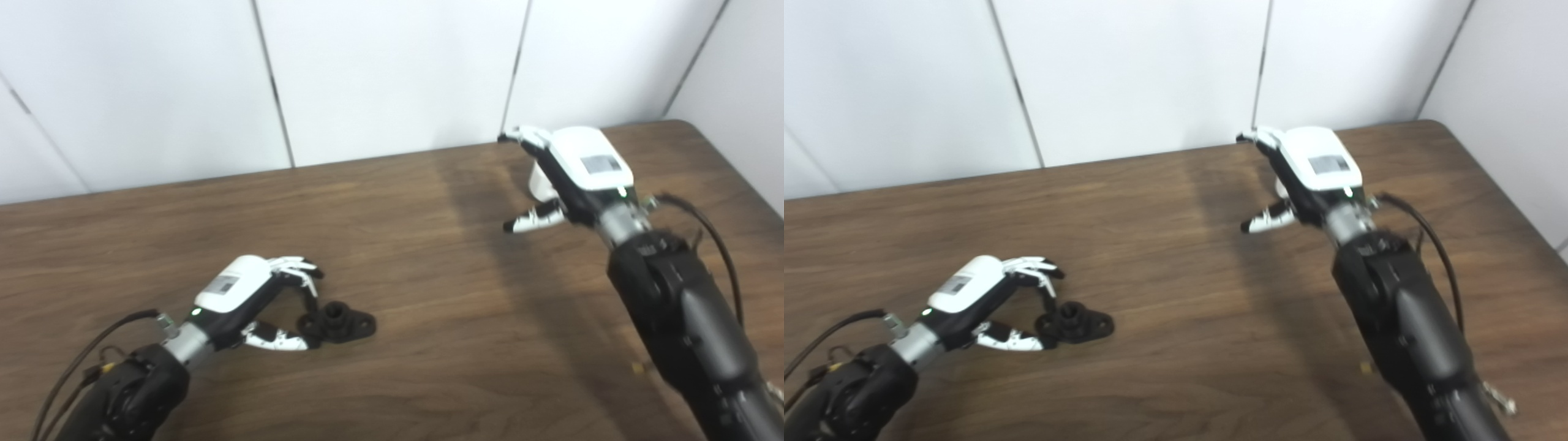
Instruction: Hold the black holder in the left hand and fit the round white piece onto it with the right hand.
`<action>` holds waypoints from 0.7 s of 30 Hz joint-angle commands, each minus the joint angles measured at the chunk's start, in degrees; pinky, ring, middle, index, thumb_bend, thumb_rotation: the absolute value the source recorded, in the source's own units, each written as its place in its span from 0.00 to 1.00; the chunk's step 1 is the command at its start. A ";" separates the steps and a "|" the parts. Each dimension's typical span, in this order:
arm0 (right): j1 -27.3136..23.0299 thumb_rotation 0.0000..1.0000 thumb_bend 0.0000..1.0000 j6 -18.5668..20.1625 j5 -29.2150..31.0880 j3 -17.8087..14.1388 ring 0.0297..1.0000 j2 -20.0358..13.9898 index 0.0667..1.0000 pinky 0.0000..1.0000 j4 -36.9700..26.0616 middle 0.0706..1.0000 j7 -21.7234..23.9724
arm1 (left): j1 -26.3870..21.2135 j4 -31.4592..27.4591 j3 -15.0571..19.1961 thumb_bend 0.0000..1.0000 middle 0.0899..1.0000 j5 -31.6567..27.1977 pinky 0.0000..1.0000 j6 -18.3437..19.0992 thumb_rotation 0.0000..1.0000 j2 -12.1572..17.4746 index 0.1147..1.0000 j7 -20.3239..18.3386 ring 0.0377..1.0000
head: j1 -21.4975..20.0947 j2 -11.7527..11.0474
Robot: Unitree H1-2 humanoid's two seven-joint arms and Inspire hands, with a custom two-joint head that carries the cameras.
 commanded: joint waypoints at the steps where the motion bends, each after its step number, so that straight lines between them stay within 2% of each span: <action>1: -4.12 0.32 0.81 2.03 -4.01 -0.53 0.91 -1.49 0.82 0.73 -1.79 0.91 1.95 | 0.43 2.25 0.06 0.52 0.77 0.40 0.79 -0.13 0.05 2.31 0.41 -0.96 0.84 | -0.57 -0.31; 3: -5.55 0.31 0.82 2.73 -5.45 -0.63 0.96 -1.66 0.82 0.83 -0.52 0.94 2.58 | 0.45 3.45 0.21 0.52 0.76 0.63 0.78 -1.37 0.05 2.40 0.41 0.13 0.83 | -2.38 -1.61; 6: -7.53 0.31 0.84 3.45 -7.09 -0.80 0.97 -2.23 0.82 0.87 1.39 0.95 3.33 | 0.30 4.33 0.14 0.52 0.76 0.82 0.77 -1.86 0.05 2.73 0.41 0.34 0.83 | -4.08 -2.57; 13: -11.76 0.32 0.89 7.42 -12.14 -1.17 0.94 -2.61 0.84 0.84 7.25 0.95 7.22 | -0.11 5.34 -0.14 0.52 0.78 -1.05 0.81 -1.12 0.05 3.37 0.41 -1.27 0.86 | -6.50 -4.47; 21: -13.51 0.37 0.96 9.90 -12.49 -1.01 0.97 -3.52 0.87 0.84 11.52 0.97 10.35 | -0.35 8.00 -0.13 0.52 0.78 -1.55 0.76 -5.35 0.05 3.77 0.41 0.86 0.84 | -7.04 -4.87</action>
